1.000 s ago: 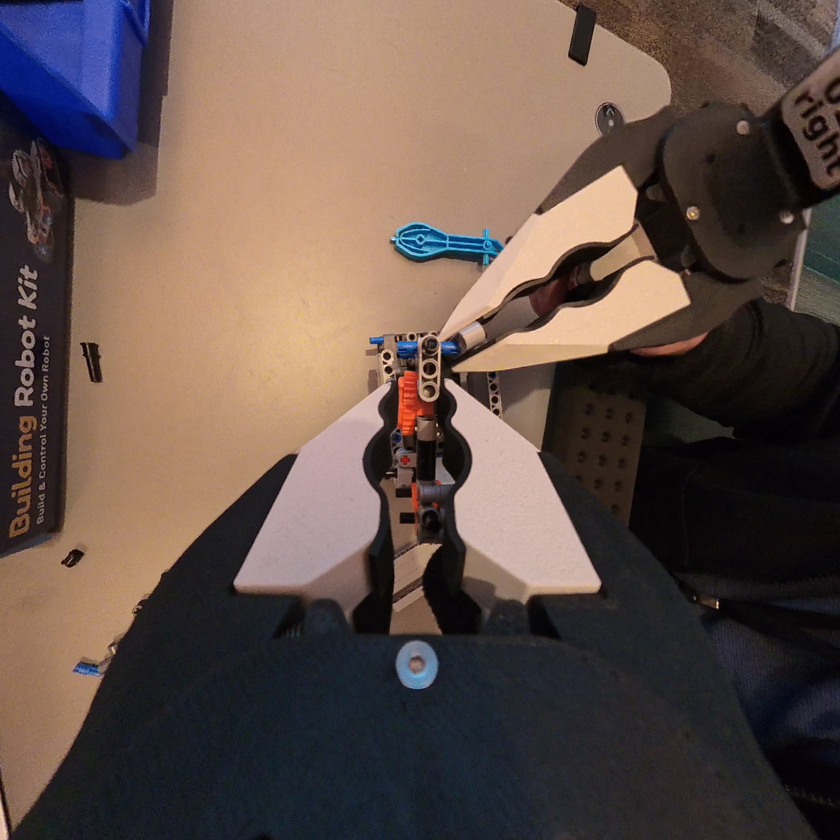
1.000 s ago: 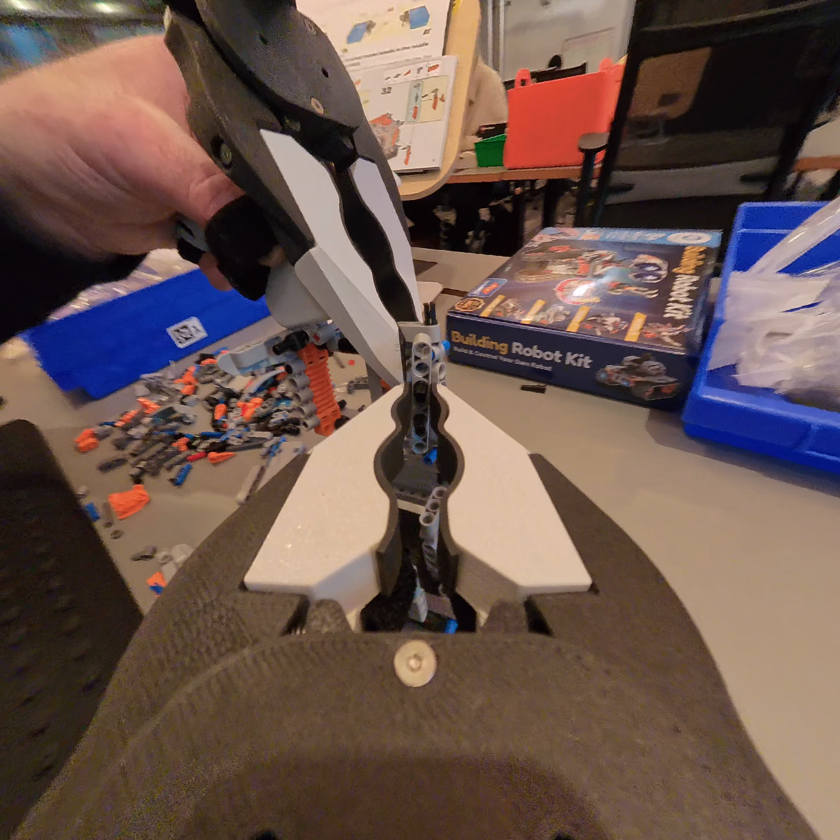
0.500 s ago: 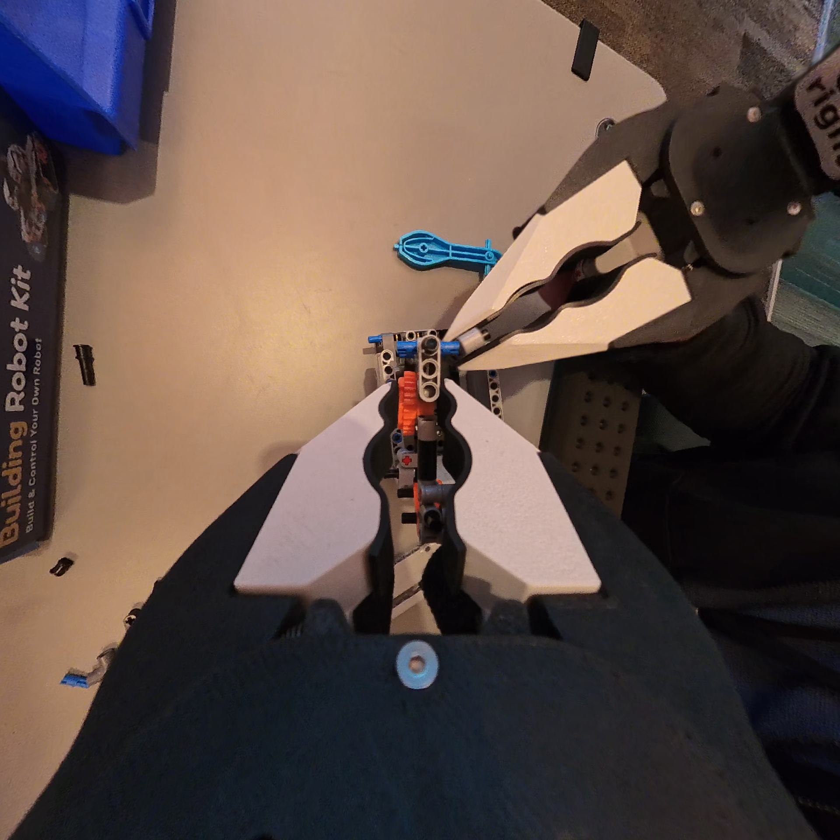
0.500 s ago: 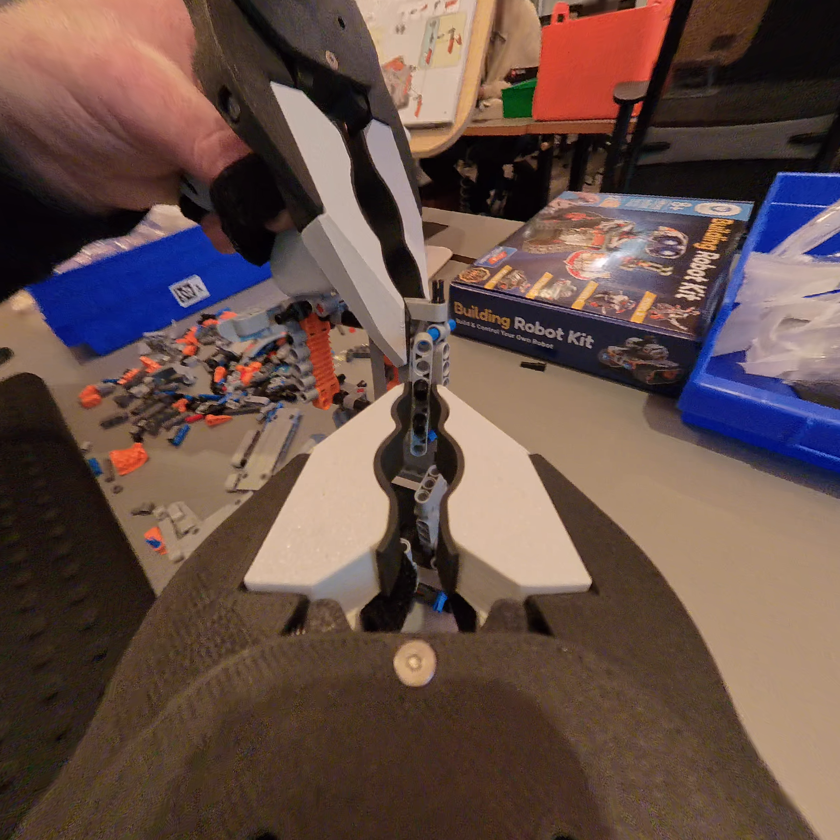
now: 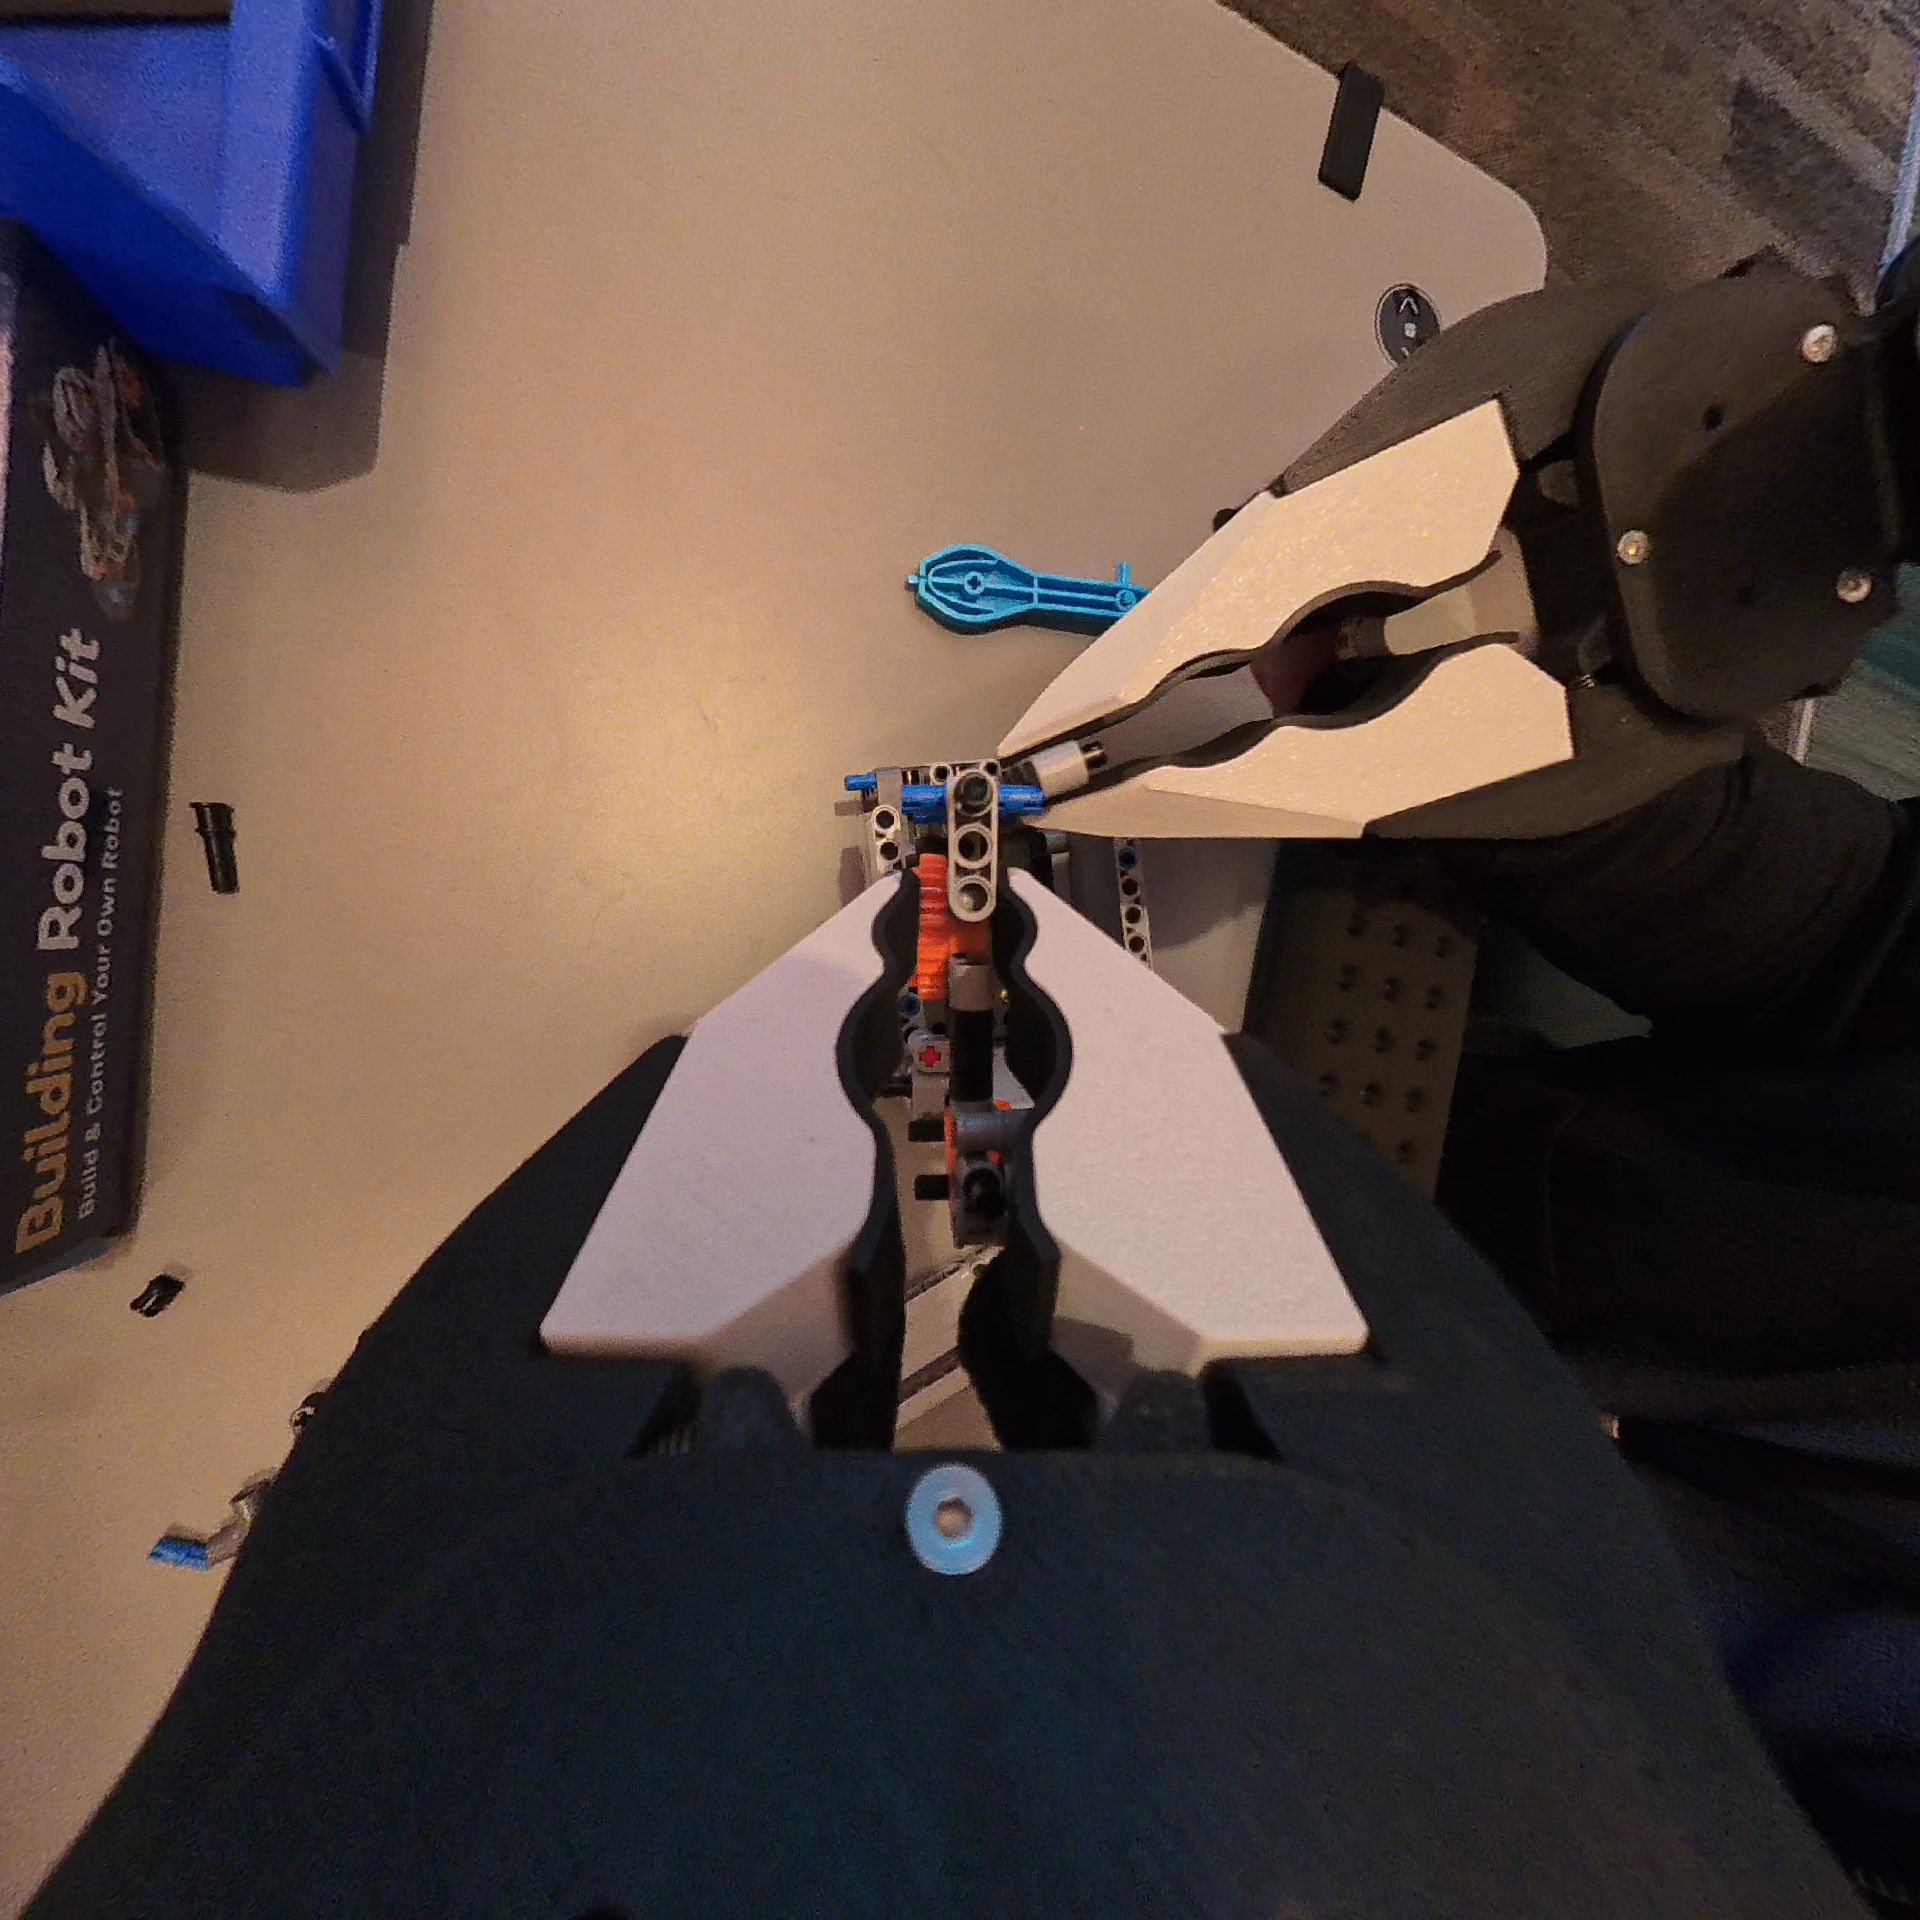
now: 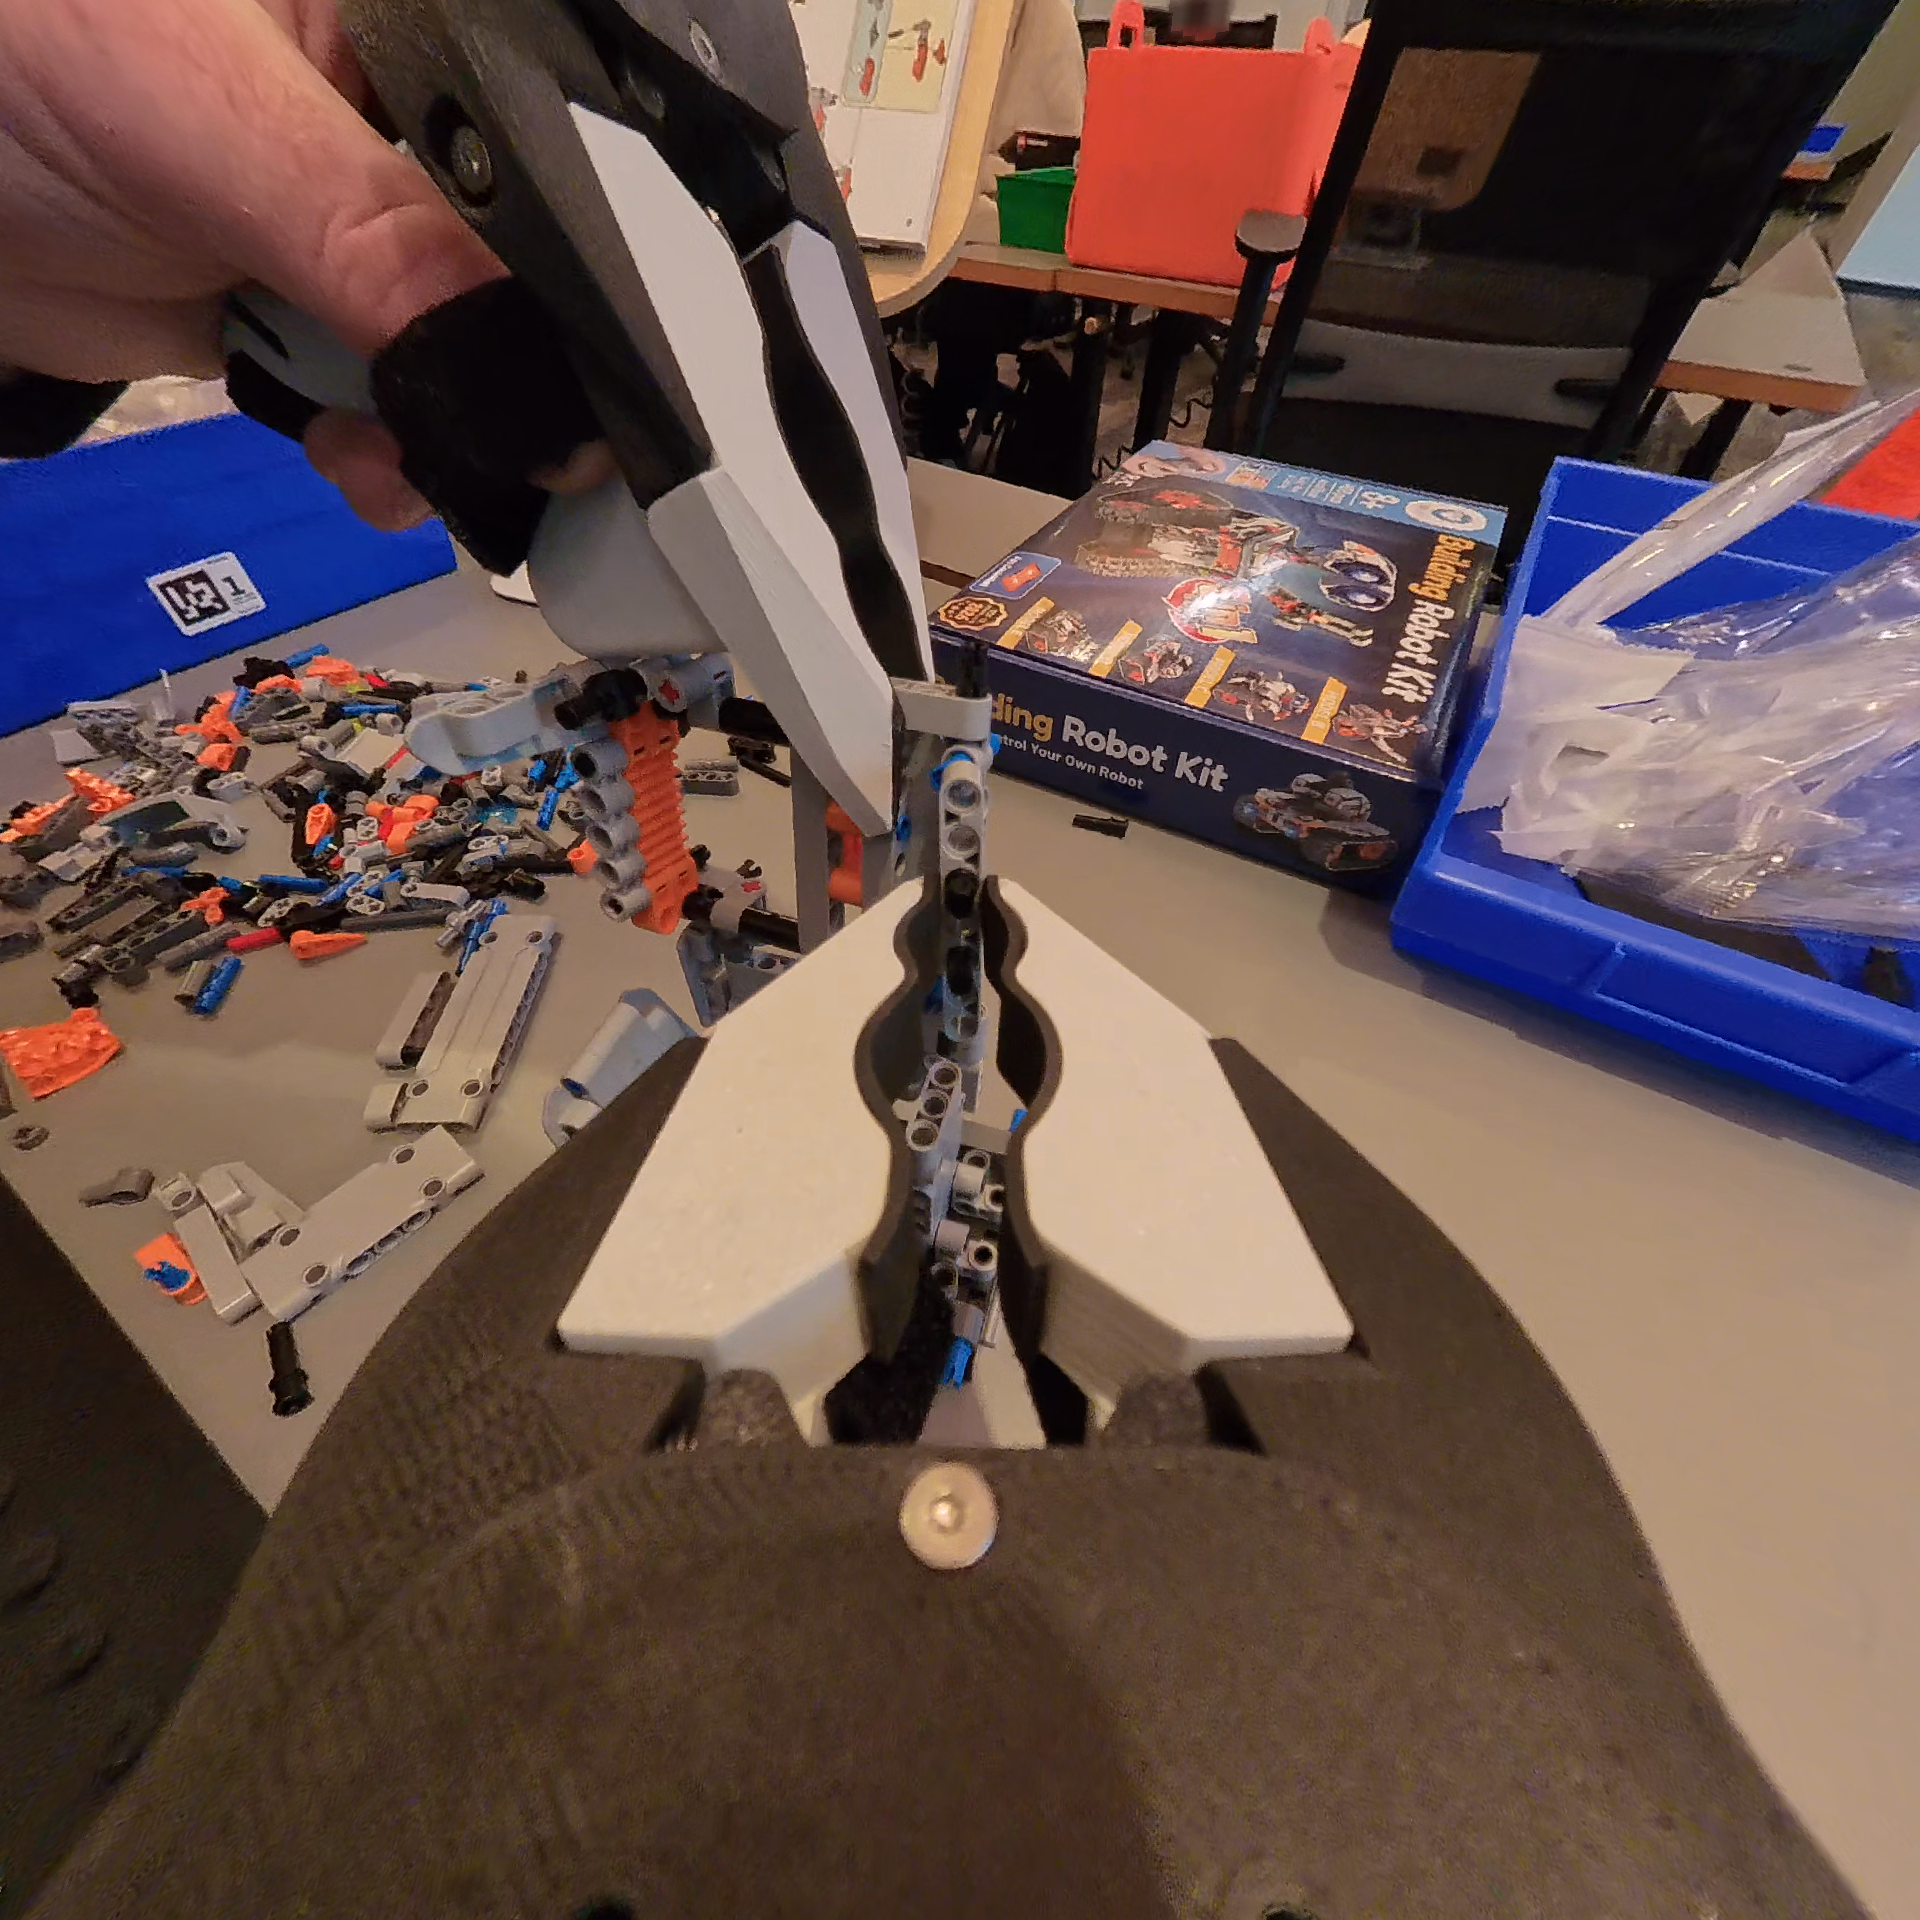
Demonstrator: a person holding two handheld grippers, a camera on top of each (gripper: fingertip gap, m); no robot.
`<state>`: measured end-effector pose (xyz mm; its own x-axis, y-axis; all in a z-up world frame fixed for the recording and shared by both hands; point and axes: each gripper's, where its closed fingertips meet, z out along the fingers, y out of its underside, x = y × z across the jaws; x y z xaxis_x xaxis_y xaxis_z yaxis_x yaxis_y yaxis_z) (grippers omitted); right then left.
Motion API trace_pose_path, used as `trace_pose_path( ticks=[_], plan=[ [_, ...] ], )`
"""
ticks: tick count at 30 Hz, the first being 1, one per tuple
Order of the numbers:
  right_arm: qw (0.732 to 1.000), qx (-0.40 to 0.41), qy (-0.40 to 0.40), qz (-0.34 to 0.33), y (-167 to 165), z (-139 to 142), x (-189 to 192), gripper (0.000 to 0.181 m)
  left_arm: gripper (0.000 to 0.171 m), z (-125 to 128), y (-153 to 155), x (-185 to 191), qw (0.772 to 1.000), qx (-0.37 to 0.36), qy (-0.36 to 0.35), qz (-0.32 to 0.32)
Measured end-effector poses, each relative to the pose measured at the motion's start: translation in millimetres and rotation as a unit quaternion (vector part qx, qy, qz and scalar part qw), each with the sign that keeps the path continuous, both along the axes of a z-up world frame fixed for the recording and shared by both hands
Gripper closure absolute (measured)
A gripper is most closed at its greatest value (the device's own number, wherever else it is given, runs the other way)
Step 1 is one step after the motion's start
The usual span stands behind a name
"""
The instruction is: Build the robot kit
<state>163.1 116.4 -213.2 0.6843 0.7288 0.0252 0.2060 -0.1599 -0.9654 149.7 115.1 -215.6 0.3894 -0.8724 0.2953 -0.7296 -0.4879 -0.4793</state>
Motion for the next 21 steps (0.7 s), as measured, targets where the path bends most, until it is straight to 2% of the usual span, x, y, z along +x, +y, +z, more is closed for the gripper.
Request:
trace_pose_path(
  ticks=[21],
  plan=[
    [0.998,0.009,-0.04,-0.054,0.9,-1.3,1.6,0.177,0.162,0.4,2.1,4.6,0.999,0.032,0.015,0.005]
  ],
)
